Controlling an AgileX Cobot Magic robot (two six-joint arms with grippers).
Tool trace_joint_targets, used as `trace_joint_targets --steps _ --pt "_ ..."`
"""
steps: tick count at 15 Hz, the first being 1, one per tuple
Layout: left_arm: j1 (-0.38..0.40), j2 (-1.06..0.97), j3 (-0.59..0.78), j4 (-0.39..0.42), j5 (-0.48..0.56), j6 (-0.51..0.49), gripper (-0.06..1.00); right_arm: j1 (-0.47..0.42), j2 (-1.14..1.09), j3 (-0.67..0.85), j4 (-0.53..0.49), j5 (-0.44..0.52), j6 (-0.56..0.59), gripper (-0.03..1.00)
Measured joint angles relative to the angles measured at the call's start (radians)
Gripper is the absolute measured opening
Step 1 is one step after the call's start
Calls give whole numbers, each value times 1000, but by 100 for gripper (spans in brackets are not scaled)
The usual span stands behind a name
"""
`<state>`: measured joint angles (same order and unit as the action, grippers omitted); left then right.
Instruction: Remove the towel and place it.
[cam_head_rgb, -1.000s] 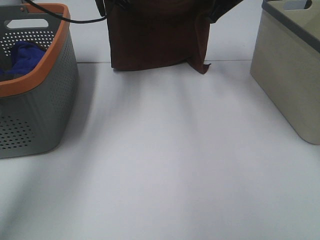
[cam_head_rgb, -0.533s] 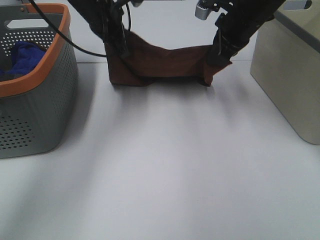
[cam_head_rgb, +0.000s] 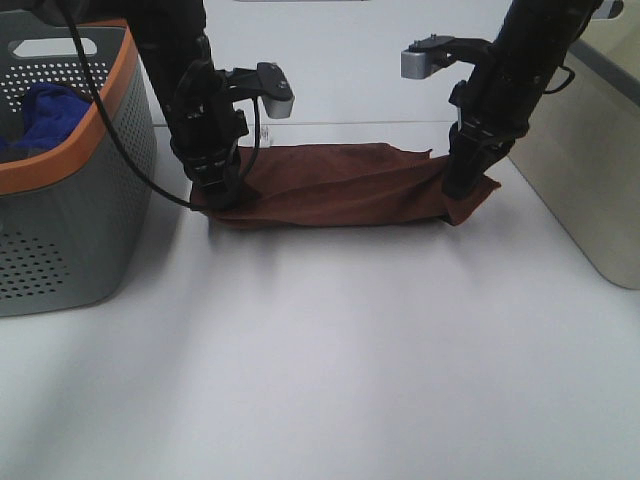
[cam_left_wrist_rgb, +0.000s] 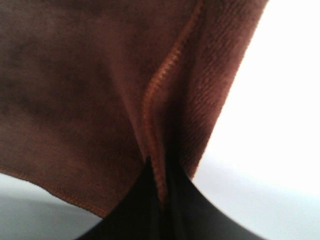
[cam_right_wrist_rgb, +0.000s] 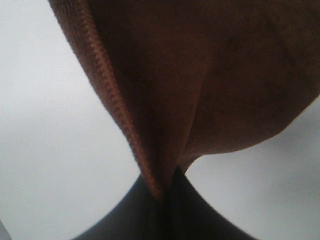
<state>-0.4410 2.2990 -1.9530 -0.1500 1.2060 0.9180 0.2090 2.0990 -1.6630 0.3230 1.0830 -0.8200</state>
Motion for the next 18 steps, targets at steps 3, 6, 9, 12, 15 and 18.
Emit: trace_joint_targets --steps 3,6,9,12,15,18 --pt "0 22 0 -34 7 17 0 0 2 98 -7 0 20 0" --pt "0 22 71 -51 7 18 0 0 9 163 -8 0 39 0" --pt "-1 22 103 -56 7 18 1 0 9 163 -8 0 64 0" --pt "-1 22 106 -57 7 18 23 0 9 163 -9 0 107 8" --pt "-5 22 106 -73 7 26 47 0 9 163 -15 0 193 47" --pt "-13 22 107 -90 7 26 53 0 9 163 -23 0 245 77"
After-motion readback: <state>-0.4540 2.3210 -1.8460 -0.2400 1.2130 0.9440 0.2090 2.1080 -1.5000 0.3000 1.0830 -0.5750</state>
